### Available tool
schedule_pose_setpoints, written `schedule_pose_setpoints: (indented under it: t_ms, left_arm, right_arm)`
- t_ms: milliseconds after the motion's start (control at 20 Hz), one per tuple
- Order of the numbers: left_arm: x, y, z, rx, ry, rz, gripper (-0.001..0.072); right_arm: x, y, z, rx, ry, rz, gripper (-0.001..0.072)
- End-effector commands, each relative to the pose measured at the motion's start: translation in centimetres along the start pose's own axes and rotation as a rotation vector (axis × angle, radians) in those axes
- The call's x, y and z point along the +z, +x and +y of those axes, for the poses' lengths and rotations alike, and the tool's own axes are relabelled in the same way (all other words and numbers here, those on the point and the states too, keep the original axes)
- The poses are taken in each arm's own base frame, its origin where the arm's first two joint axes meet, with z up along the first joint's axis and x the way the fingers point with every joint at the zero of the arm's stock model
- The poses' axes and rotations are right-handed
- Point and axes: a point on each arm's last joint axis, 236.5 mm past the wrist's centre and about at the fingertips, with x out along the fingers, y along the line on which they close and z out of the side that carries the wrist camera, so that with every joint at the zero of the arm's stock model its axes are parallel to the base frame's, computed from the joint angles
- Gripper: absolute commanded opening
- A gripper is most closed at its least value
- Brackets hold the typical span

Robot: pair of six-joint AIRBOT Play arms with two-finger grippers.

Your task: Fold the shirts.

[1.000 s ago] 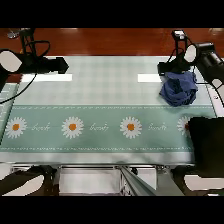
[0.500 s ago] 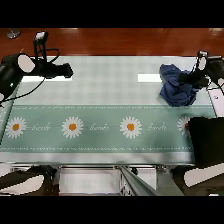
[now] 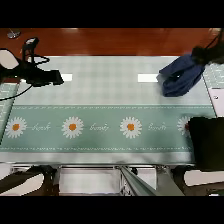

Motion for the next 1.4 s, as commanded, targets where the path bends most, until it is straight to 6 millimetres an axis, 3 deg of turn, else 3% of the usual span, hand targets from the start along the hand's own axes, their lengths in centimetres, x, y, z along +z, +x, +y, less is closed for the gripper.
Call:
schedule_pose_setpoints:
  t_ms: [0, 100, 250, 350, 450, 600, 750, 950, 1000, 1100, 1150, 1200, 1250, 1350]
  left_arm:
    - [-2.3, -5.1, -3.4, -0.116, 0.024, -0.04, 0.0706]
    - [-3.9, -7.6, -6.0, -0.188, 0.047, -0.12, 0.0706]
    - [-6.9, -9.1, -7.5, -0.225, 0.052, -0.204, 0.0706]
    - [-8.6, -8.8, -7.9, -0.243, 0.04, -0.213, 0.0705]
    - [-9.7, -7.9, -8.5, -0.272, 0.03, -0.194, 0.0706]
    - [-9.2, -6.9, -8.5, -0.276, 0.012, -0.202, 0.0706]
    - [-7.5, -7.2, -6.5, -0.191, 0.039, -0.28, 0.0705]
    - [-7.0, -7.0, -4.6, -0.146, 0.012, -0.29, 0.0706]
    - [-7.1, -6.9, -4.8, -0.151, 0.012, -0.287, 0.0706]
    - [-7.2, -6.8, -5.2, -0.163, 0.013, -0.281, 0.0706]
    - [-7.3, -6.6, -5.5, -0.175, 0.008, -0.271, 0.0705]
    - [-7.8, -6.3, -6.0, -0.197, -0.002, -0.247, 0.0706]
    - [-8.5, -5.7, -6.8, -0.231, -0.018, -0.214, 0.0706]
    - [-10.3, -3.9, -7.8, -0.266, -0.022, -0.143, 0.0706]
  right_arm:
    - [7.1, -14.2, 6.5, 0.208, -0.103, -0.344, 0.0024]
    - [7.4, -21.0, 9.1, 0.289, -0.161, -0.458, 0.0024]
    - [6.1, -29.3, 12.7, 0.37, -0.268, -0.594, 0.0024]
    - [3.6, -32.5, 16.1, 0.443, -0.348, -0.6, 0.0024]
    - [-0.2, -32.9, 20.2, 0.543, -0.449, -0.509, 0.0024]
    - [-6.8, -29.5, 26.2, 0.637, -0.619, -0.291, 0.0024]
    - [-14.4, -21.8, 31.3, 0.658, -0.673, -0.02, 0.0024]
    - [-28.7, -10.7, 38.3, 0.706, -0.695, 0.33, 0.0024]
    - [-31.6, -8.7, 39.7, 0.715, -0.676, 0.402, 0.0025]
    - [-35.3, -6.1, 42.0, 0.756, -0.6, 0.503, 0.0025]
    - [-36.0, -5.2, 42.6, 0.772, -0.548, 0.534, 0.0055]
    - [-35.5, -4.4, 42.8, 0.782, -0.495, 0.539, 0.0279]
    - [-33.6, -3.7, 42.3, 0.783, -0.441, 0.531, 0.0525]
    - [-28.5, -3.3, 38.3, 0.75, -0.388, 0.557, 0.0611]
